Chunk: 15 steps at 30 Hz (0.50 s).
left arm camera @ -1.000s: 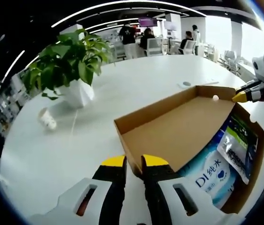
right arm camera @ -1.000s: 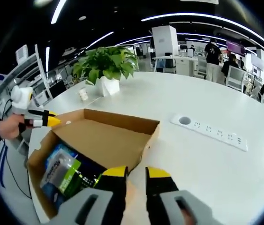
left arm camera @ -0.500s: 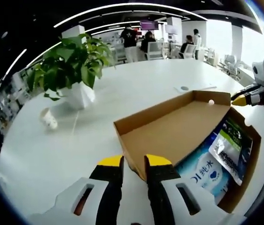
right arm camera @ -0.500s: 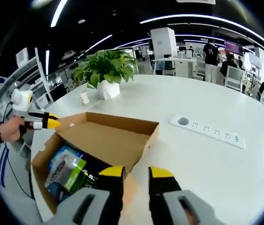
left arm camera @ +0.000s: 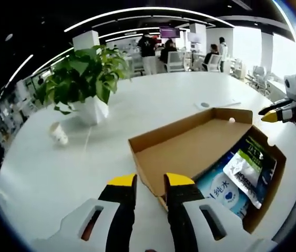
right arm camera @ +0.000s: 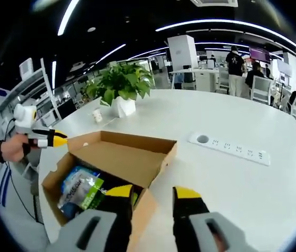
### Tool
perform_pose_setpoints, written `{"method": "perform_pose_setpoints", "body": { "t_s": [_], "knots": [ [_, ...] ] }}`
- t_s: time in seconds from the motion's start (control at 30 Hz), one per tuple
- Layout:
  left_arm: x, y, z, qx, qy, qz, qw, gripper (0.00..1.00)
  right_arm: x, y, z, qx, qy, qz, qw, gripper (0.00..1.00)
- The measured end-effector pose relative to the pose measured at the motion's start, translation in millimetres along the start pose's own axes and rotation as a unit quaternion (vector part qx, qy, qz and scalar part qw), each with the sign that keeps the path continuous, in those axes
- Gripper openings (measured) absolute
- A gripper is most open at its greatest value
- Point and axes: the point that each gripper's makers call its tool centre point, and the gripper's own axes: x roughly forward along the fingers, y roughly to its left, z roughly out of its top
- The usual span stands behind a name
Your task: Operate the shoe box by opening the lid, removing the specified soft item, and placing it in the target area until the item is outside and the box remains undamaged.
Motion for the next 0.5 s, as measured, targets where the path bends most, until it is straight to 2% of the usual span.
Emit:
{"method": "perform_pose_setpoints", "body": {
  "t_s": [0.13, 0.37, 0.5],
  "knots": [
    [-6.3, -3.2, 0.4, -0.002, -0.004, -0.001, 1.0000, 0.20, -10.5, 1.3, -0.7, 0.006, -0.007, 0.001, 1.0000, 0.31],
    [-18.8, -12.2, -0.2, -0.010, -0.010, -0.006, 0.9999, 0.21, -32.2, 5.2, -6.0, 0.008, -0.015, -0.004, 0.9998, 0.33],
    [-24.2, -17.1, -0.5, -0.009, -0.012, -0.009, 0.9999, 0.21, -41.1, 0.4, -8.8, 0.012, -0.019, -0.008, 0.9997, 0.33]
  ]
}}
